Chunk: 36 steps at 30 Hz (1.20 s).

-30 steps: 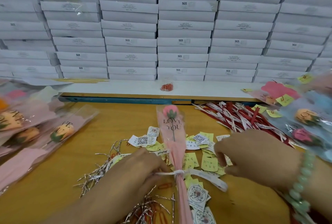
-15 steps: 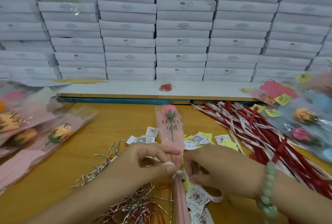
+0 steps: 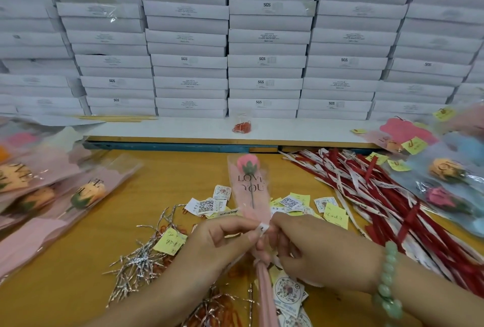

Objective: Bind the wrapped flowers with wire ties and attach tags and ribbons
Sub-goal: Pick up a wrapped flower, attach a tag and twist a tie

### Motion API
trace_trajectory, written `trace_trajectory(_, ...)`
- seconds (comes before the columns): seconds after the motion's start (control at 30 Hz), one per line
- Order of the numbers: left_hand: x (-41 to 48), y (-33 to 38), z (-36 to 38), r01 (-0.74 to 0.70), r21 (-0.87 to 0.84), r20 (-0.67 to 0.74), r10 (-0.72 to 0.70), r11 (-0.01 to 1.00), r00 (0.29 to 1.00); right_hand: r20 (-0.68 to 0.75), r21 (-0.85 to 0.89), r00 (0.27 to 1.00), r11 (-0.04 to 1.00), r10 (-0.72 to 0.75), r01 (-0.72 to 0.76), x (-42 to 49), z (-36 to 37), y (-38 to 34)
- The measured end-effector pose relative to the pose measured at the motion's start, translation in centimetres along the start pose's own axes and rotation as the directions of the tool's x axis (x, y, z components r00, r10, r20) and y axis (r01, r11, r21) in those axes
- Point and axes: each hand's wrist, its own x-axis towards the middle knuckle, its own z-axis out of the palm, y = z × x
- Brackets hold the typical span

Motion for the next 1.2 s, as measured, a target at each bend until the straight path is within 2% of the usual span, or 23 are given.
trace_trajectory(0.13,0.0,-0.1,0.0,0.006,0.089,0.002,-0.006,0.996,1.0,0.141,0.129,0.99,0.991,0.017,-0.035,-0.4,-0.9,0.1)
trace_trajectory(0.3,0.0,-0.2,-0.1,0.02,0.092,0.022,-0.022,0.996,1.0,0.207,0.26,0.978,0.963,0.02,-0.075,-0.5,-1.7,-0.4)
trace_trajectory(0.47,0.0,-0.5,-0.3,0.028,0.099,0.022,-0.03,0.995,0.999,0.235,0.149,0.972,0.987,0.022,-0.059,-0.7,-1.7,-0.6)
trace_trajectory(0.63,0.1,-0.5,-0.4,0.025,0.076,0.031,-0.027,0.997,0.999,0.199,0.124,0.979,0.99,0.046,-0.071,-0.7,-2.2,-0.5)
trace_trajectory(0.8,0.1,-0.5,-0.3,0.019,0.101,0.019,-0.021,0.995,1.0,0.189,0.321,0.982,0.946,-0.016,-0.047,-1.0,-3.5,0.0)
trace_trajectory(0.87,0.1,-0.5,-0.3,0.018,0.117,0.017,-0.02,0.993,1.0,0.149,0.427,0.987,0.904,-0.051,-0.017,-1.0,-3.7,0.1)
trace_trajectory(0.97,0.0,-0.4,-0.2,0.02,0.154,0.027,-0.025,0.988,0.999,0.06,0.617,0.994,0.787,-0.086,0.031,-0.7,-3.2,-0.2)
trace_trajectory(1.2,-0.2,-0.1,-0.2,0.047,0.204,0.033,-0.055,0.978,0.998,-0.106,0.764,0.994,0.64,-0.008,0.087,0.0,-1.5,-0.7)
